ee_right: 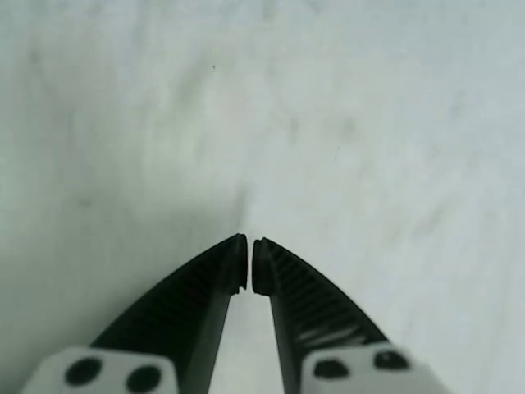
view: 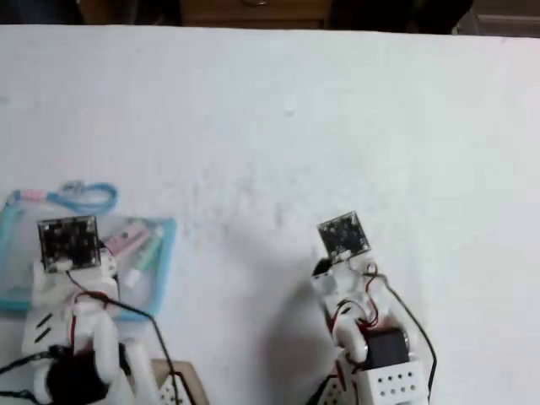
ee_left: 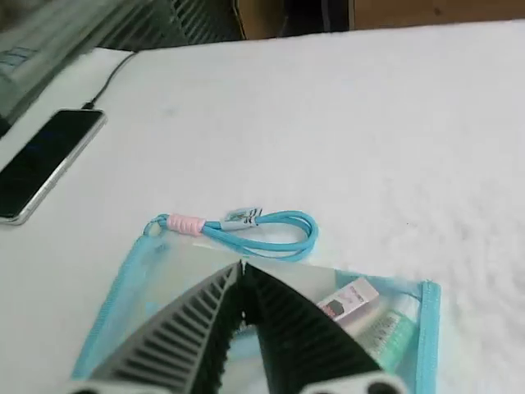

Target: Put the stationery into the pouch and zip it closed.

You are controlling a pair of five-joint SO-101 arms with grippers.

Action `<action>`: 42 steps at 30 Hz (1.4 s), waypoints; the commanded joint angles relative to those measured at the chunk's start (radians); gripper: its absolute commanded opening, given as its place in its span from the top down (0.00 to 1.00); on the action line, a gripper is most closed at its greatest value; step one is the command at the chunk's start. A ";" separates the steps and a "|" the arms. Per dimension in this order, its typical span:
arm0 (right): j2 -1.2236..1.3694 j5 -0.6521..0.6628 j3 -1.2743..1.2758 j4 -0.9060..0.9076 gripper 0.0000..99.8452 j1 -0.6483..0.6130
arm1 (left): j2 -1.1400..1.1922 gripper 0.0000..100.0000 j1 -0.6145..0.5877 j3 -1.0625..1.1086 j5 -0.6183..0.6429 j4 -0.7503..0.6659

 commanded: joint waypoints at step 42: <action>-0.012 0.011 0.011 0.180 0.98 -0.002 | -0.002 0.98 0.073 0.404 0.109 0.025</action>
